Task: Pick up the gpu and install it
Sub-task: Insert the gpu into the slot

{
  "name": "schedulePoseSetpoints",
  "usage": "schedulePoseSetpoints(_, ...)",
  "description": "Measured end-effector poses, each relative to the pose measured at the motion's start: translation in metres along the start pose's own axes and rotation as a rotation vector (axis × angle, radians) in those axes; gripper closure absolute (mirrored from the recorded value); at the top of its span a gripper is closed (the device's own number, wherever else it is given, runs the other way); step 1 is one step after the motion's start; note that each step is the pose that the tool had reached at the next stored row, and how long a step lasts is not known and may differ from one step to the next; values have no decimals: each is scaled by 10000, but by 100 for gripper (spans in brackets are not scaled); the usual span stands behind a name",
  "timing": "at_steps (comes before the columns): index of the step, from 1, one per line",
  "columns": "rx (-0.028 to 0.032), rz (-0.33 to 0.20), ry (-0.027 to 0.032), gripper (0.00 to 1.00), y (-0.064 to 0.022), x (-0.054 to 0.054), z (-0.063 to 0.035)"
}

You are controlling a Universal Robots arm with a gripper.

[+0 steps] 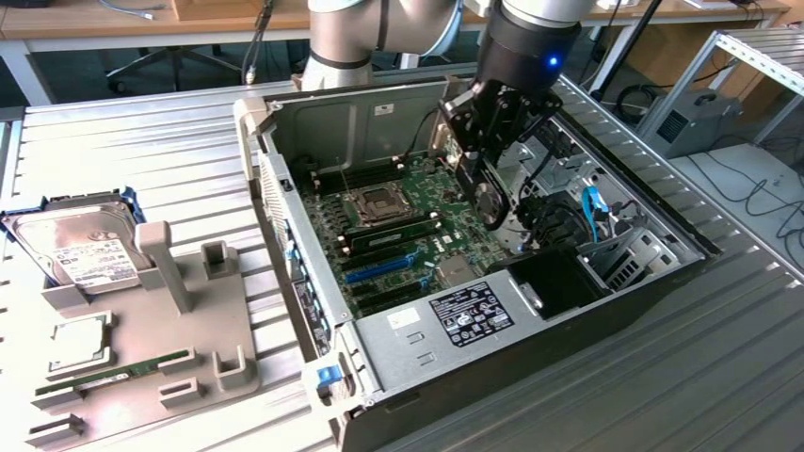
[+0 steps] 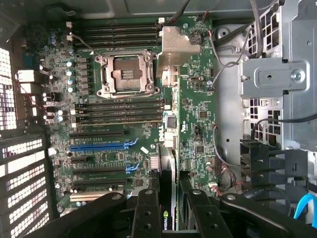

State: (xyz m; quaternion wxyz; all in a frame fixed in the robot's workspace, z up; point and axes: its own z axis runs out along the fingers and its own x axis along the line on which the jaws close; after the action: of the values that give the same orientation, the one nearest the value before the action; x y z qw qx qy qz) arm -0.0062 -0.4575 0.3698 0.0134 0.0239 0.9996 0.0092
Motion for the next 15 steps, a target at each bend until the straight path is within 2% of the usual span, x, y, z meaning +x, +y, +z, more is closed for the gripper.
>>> schedulePoseSetpoints(15,-13,-502,10,74,0,0,0)
